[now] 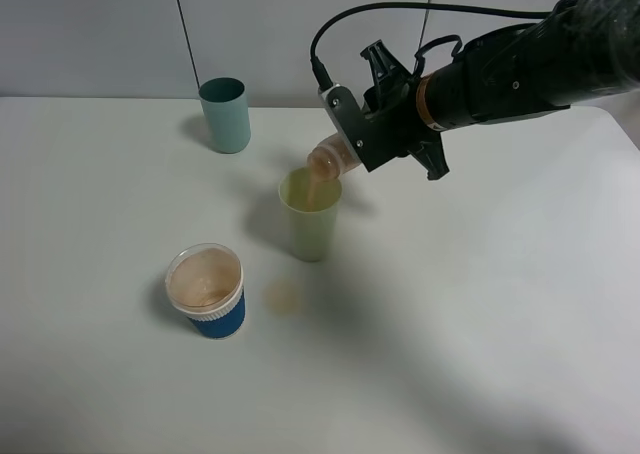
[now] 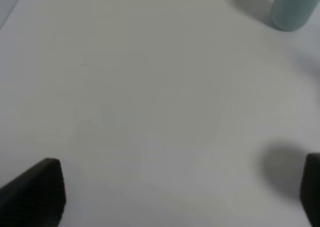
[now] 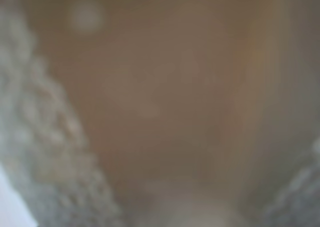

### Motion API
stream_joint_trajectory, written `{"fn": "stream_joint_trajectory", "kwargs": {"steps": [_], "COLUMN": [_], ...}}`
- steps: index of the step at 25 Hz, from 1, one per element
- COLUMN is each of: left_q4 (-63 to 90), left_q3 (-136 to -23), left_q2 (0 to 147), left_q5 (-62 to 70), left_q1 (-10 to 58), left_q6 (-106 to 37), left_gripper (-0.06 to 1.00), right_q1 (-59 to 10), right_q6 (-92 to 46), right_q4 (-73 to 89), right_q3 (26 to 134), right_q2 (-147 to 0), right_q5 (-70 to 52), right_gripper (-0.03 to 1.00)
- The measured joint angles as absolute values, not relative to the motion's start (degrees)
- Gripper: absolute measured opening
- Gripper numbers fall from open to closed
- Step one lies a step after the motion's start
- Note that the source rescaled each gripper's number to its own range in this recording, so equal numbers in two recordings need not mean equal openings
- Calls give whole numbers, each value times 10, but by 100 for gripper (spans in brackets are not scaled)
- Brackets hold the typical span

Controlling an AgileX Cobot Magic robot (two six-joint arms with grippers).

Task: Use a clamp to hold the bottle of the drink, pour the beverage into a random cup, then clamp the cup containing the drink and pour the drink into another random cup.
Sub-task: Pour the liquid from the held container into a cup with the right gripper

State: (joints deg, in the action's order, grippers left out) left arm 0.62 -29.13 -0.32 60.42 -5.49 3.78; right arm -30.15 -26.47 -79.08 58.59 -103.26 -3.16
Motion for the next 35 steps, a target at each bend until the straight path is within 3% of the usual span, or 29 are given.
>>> {"fn": "stream_joint_trajectory", "kwargs": {"steps": [35], "left_q4": [6], "left_q3": [-291], "left_q2": [-3], "left_q5": [604], "left_q1": [-55], "left_q6": [38], "left_gripper": [95], "right_q1": [-301], "right_q6": [-268], "right_q4": [-805], "right_q3": [586], "right_q2": [-1033], "right_q5": [-49], "right_gripper": [1]}}
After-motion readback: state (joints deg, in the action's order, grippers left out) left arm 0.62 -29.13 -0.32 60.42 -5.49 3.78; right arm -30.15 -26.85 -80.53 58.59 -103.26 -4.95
